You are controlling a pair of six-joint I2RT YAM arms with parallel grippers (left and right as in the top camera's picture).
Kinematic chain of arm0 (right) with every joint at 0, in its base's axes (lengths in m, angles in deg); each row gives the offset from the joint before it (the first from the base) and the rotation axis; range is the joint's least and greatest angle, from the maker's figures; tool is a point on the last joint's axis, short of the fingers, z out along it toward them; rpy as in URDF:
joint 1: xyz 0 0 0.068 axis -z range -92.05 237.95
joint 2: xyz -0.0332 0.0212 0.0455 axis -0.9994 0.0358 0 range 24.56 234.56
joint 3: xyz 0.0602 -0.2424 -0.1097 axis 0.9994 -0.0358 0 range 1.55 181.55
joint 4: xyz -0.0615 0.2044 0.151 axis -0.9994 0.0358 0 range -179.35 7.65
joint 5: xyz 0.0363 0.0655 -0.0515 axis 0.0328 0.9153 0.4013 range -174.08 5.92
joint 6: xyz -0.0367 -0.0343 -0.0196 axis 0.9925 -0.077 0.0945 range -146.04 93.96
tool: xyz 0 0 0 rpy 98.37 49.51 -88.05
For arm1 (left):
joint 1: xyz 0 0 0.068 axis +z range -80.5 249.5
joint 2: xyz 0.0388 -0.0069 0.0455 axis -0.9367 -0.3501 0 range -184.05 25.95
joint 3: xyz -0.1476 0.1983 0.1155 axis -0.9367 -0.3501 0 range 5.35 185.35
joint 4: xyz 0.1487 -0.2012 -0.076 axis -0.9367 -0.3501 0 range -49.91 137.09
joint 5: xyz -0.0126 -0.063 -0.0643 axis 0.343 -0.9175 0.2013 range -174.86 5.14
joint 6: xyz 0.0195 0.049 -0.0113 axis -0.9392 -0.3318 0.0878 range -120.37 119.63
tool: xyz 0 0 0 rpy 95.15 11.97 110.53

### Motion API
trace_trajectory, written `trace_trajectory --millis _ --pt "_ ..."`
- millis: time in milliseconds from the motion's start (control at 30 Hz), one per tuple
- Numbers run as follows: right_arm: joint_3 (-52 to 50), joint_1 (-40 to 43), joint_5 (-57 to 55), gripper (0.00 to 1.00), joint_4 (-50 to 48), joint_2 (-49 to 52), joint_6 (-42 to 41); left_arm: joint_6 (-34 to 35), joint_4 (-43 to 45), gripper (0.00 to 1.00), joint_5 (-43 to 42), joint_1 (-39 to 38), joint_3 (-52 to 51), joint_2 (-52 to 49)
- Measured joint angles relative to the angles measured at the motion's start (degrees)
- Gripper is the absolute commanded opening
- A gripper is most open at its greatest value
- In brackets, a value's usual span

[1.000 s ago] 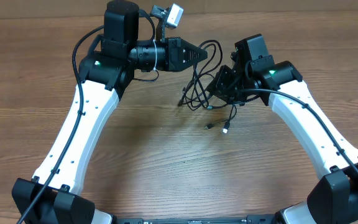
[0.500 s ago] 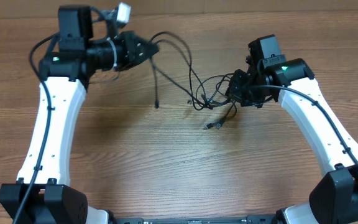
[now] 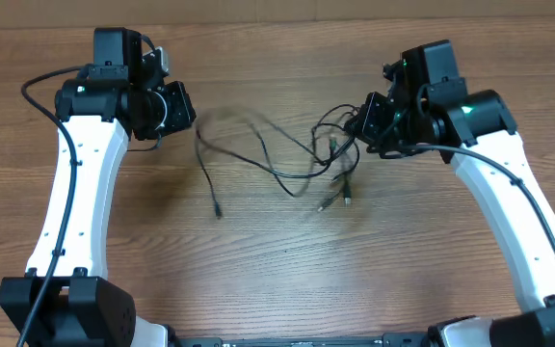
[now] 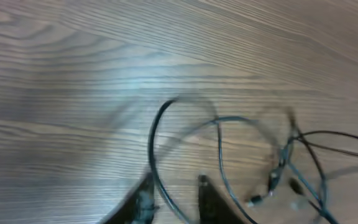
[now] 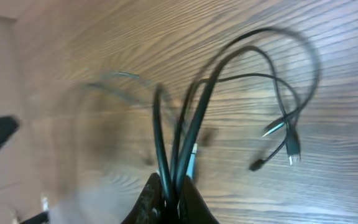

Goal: Untangle cables

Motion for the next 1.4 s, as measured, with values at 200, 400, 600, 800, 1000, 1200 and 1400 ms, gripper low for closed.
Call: trace_trajectory --millis 200,400,600,800,1000,1200,1400 --pt "0.00 -0.94 2.01 0.04 -0.52 -0.31 0.07 -3.93 0.17 0.47 -2.32 -0.74 0.00 -1.73" --pt "0.13 -3.63 2.58 0.04 -1.64 -0.31 0.24 -13.90 2.82 0.57 -19.43 -1.62 0.00 -3.10" --pt "3.80 -4.48 3.13 0.04 -0.11 -0.31 0.13 -19.50 6.16 0.62 -30.51 -7.58 0.00 -4.46" --pt "6.64 -4.48 3.74 0.03 0.81 -0.31 -0.66 -20.74 9.79 0.62 -33.29 -12.85 0.00 -5.18" --pt "6.73 -4.35 3.76 0.04 1.05 -0.31 -0.94 -20.90 12.31 0.62 -36.79 -16.11 0.00 -6.58" --pt "6.73 -3.54 5.16 0.04 0.44 -0.31 -1.55 -19.02 13.90 0.67 -38.60 -17.51 0.00 -9.55" --pt "6.73 -3.37 8.24 0.04 0.24 -0.31 -1.97 -14.58 20.00 0.62 -38.16 -17.70 0.00 -13.00"
